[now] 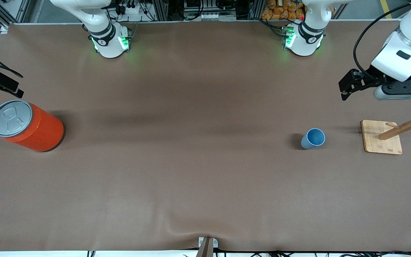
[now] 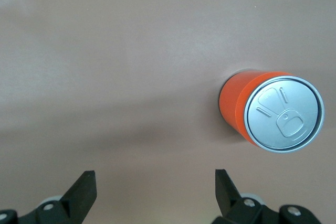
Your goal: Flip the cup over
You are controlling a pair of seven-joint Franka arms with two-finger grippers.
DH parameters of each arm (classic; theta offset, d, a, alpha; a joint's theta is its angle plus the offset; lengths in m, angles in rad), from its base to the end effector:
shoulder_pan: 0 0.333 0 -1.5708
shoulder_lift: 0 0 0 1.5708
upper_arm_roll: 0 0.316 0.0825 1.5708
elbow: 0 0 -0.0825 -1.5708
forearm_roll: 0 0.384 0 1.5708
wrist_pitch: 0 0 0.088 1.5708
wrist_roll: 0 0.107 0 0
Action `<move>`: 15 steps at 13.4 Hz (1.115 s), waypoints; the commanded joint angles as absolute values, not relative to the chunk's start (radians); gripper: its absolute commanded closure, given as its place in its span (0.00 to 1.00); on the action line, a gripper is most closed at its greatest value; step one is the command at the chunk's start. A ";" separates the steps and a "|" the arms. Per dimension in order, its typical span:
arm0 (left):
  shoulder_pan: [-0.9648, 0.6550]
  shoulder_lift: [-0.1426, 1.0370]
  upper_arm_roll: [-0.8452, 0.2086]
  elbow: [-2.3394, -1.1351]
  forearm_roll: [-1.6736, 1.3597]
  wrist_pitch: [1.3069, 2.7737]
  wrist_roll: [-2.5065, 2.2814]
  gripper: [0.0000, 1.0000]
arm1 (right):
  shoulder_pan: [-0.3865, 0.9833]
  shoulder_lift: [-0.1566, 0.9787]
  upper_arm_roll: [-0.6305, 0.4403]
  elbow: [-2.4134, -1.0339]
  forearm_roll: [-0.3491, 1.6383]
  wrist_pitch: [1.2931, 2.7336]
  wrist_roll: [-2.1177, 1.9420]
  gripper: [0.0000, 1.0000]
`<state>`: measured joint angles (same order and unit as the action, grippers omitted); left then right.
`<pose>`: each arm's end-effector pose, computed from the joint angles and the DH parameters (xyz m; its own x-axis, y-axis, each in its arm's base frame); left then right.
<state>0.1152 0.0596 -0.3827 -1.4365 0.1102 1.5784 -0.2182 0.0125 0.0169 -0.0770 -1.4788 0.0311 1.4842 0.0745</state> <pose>0.5577 -0.1329 0.6578 0.9935 -0.0470 0.1033 -0.0402 -0.9970 -0.0667 0.5504 -0.0316 0.6507 0.9906 -0.1359 -0.0136 -0.1362 -0.9903 -0.0288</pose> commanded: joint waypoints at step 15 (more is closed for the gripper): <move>-0.015 -0.127 -0.046 -1.641 0.002 1.517 -0.048 0.00 | 0.011 0.021 -0.078 -1.459 0.037 1.482 0.087 0.00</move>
